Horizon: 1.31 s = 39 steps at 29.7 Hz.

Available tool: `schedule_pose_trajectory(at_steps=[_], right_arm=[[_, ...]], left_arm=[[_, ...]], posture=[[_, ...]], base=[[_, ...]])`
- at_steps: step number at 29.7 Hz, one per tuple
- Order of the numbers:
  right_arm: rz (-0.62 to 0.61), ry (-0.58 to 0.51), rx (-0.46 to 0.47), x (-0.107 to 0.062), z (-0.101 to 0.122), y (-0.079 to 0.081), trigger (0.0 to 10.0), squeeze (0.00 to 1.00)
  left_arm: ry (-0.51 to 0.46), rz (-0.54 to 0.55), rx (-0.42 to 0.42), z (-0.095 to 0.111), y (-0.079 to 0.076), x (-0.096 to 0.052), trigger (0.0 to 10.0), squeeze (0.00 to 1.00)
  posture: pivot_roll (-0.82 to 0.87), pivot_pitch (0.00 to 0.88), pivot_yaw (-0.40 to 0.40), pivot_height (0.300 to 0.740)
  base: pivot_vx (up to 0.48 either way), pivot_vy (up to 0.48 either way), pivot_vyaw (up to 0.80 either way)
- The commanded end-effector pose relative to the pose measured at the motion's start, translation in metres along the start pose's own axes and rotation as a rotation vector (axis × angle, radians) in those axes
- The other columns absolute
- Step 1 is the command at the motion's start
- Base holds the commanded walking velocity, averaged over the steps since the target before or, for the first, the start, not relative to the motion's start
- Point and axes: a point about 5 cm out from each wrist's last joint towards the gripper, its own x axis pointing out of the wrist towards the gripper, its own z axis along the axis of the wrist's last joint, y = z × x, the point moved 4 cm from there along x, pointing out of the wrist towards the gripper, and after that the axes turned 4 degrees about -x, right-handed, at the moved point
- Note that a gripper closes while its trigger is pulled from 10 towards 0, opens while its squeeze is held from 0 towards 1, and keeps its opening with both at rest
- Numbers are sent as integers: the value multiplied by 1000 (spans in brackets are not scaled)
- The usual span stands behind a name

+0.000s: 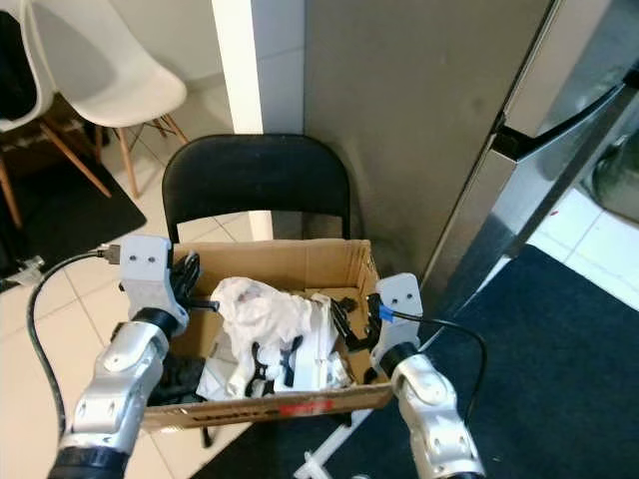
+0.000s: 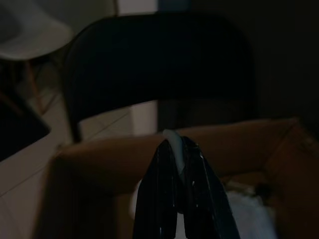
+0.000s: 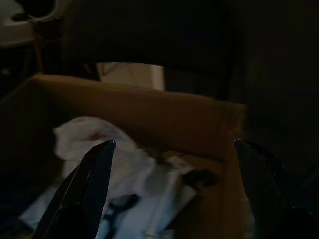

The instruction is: Picking trash to rubbish bin

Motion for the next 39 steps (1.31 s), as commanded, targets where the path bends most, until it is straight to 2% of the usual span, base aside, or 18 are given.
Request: schedule_pose_trajectory(at_steps=[1,7,13,16,17,18,21,23,31,39], right_arm=[[-9,9,12,-1,-3,-2,10000,0],[0,5,11,1,-2,0,10000,0],[10,3,17,4,-1,0,10000,0],[53,-7,16,8,1,5,10000,0],[123,-14,-7,12,4,13,10000,0],[123,-14,-7,12,4,13,10000,0],[202,-9,5,16,3,21,10000,0],[240,-9,7,21,4,25,10000,0],[367,-14,18,30,8,42,10000,0],[353,-16,-6,35,6,38,10000,0]], left_arm=[[28,3,5,-7,1,-2,10000,0],[34,-9,41,-8,-1,-1,10000,0],[32,-9,40,-8,-2,-1,10000,0],[40,-25,36,-10,-4,-2,10000,0],[83,-96,43,-18,-13,-5,10000,0],[83,-96,43,-18,-13,-5,10000,0],[169,-242,131,-36,-31,-14,10000,0],[186,-275,158,-41,-37,-17,10000,0],[208,-236,171,-45,-30,-20,10000,0],[196,-156,181,-43,-18,-22,10000,0]], posture=[[11,104,-47,740],[15,106,-45,740],[16,106,-49,740],[15,106,-50,740],[14,107,-53,740],[14,107,-53,740],[11,109,-59,740],[14,109,-61,740],[23,107,-78,740],[31,105,-89,740]], base=[[262,0,0],[44,0,0],[0,0,0],[0,0,0],[0,0,0],[0,0,0],[0,0,0],[0,0,0],[0,0,0],[0,0,0]])
